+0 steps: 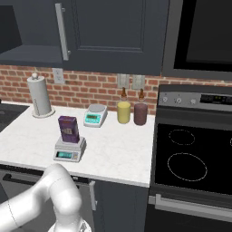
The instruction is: Pick the cereal and place it on the digital scale for weighing, and close the cabinet.
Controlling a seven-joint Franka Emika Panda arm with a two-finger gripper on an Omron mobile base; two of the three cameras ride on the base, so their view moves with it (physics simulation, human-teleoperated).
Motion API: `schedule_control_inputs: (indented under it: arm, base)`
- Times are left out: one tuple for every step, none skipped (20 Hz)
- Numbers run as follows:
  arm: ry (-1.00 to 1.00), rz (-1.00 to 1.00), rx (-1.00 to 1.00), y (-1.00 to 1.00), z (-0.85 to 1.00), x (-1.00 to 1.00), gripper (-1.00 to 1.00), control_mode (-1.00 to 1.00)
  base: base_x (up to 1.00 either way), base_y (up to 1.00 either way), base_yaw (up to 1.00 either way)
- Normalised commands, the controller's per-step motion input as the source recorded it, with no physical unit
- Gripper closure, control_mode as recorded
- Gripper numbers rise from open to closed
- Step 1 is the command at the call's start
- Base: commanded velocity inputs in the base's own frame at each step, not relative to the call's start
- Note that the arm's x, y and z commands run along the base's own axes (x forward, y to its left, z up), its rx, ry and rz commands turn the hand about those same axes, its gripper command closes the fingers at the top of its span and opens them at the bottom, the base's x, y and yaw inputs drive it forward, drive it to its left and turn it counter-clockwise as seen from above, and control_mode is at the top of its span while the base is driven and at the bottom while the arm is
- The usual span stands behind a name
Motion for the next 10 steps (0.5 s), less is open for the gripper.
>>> schedule_control_inputs:
  arm:
    - [-0.15,-0.08,0.36,-0.57,0.63,0.08,-1.0,-1.0]
    - [-0.15,-0.08,0.35,-0.56,0.63,0.08,-1.0,-1.0]
    - [-0.13,-0.07,0.36,-0.57,0.63,0.12,-1.0,-1.0]
    - [-0.12,-0.07,0.37,-0.57,0.61,0.14,-1.0,-1.0]
    - [-0.11,-0.07,0.36,-0.58,0.61,0.14,-1.0,-1.0]
    - [-0.08,-0.06,0.37,-0.59,0.56,0.18,-1.0,-1.0]
    - [-0.06,-0.06,0.37,-0.62,0.55,0.17,-1.0,-1.0]
    - [-0.03,-0.05,0.39,-0.62,0.47,0.18,-1.0,-1.0]
    - [0.0,-0.05,0.38,-0.57,0.44,0.22,-1.0,-1.0]
    - [0.0,-0.04,0.37,-0.54,0.42,0.21,-1.0,-1.0]
  base:
    - [0.0,0.0,0.0]
    - [0.0,0.0,0.0]
    - [0.0,0.0,0.0]
    - [0.0,0.0,0.0]
    - [0.0,0.0,0.0]
    - [0.0,0.0,0.0]
    - [0.0,0.0,0.0]
    - [0.0,0.0,0.0]
    - [0.0,0.0,0.0]
    - [0.0,0.0,0.0]
